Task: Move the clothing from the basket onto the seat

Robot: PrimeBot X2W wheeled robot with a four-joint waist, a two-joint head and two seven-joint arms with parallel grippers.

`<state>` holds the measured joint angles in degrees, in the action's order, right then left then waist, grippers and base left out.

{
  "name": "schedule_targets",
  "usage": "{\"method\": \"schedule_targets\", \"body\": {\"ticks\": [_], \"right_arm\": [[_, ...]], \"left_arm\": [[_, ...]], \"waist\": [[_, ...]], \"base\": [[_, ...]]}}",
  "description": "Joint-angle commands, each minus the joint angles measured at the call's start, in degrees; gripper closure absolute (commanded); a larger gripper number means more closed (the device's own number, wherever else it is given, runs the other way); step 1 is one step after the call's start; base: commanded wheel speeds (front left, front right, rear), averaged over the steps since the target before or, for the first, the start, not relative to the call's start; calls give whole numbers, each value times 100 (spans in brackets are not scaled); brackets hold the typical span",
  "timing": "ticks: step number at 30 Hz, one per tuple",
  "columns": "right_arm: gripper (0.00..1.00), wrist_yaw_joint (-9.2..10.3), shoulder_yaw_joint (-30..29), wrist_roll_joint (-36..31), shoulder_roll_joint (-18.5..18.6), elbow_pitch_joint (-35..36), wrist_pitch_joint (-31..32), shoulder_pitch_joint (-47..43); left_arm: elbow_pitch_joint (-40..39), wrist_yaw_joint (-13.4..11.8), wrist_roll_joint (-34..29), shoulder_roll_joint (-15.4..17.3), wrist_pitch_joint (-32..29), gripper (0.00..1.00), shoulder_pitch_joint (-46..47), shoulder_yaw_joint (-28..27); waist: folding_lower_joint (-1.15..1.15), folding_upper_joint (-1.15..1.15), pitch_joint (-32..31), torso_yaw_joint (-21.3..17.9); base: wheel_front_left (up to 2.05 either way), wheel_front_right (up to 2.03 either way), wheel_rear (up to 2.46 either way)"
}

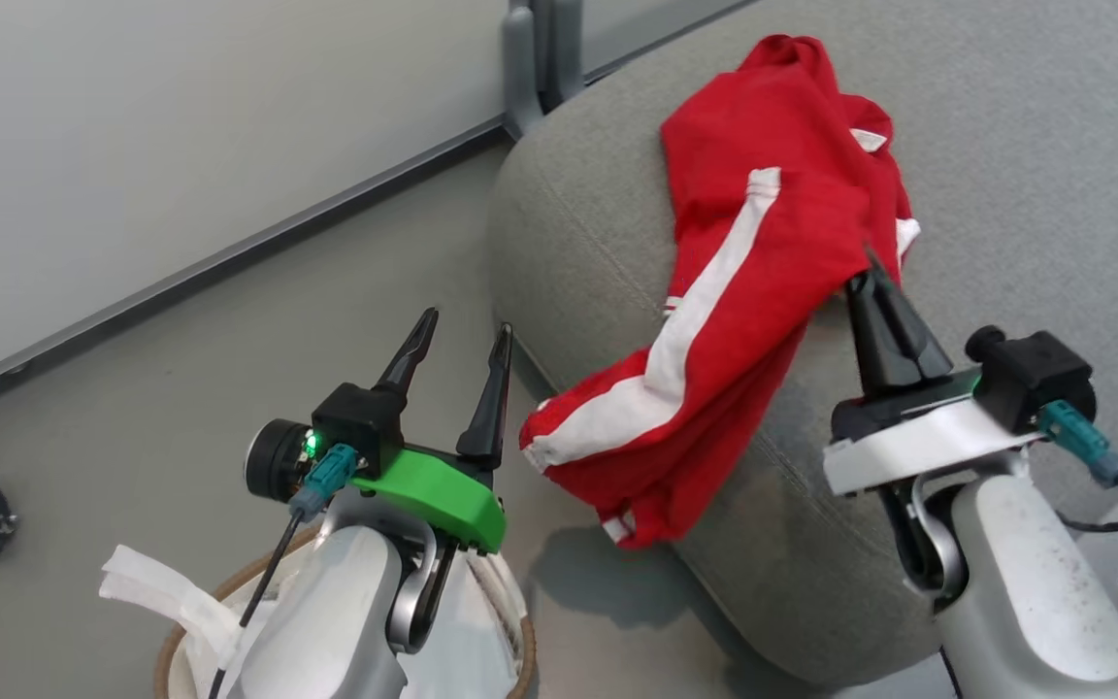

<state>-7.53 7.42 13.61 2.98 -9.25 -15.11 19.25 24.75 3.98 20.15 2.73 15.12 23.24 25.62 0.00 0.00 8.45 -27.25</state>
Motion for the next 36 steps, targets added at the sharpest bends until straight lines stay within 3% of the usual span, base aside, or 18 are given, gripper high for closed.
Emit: {"method": "schedule_targets", "body": {"ticks": [1,5,13,18,23,29,36], "right_arm": [[100,7,-120,-113,-7,125,-4,153],[100,8,-428,-375,140,389,-5,555],[100,8,-688,-777,1172,625,-3,2134],[100,8,-762,-1018,1823,185,-3,3308],[100,8,-979,-1203,2222,-471,-3,4245],[100,8,-1300,-1475,2365,-1307,-2,4729],[100,8,-1299,-1623,1902,-2493,-3,3706]], "left_arm": [[27,45,-5,35,4,0,114,29],[101,103,16,35,4,0,244,185],[237,164,-135,34,4,0,523,327],[203,185,-363,34,4,0,601,216],[119,215,-579,32,4,0,700,129],[47,288,-733,30,5,0,946,263],[-140,313,-606,31,4,0,1094,536]], "waist": [[0,0,329,-427],[0,0,516,-460],[0,0,1020,-453],[0,0,1394,-417],[0,0,1810,-210],[0,0,2252,179],[0,0,2372,440]], "base": [[0,0,0],[0,0,0],[0,0,0],[0,0,0],[0,0,0],[0,0,0],[0,0,0]]}}
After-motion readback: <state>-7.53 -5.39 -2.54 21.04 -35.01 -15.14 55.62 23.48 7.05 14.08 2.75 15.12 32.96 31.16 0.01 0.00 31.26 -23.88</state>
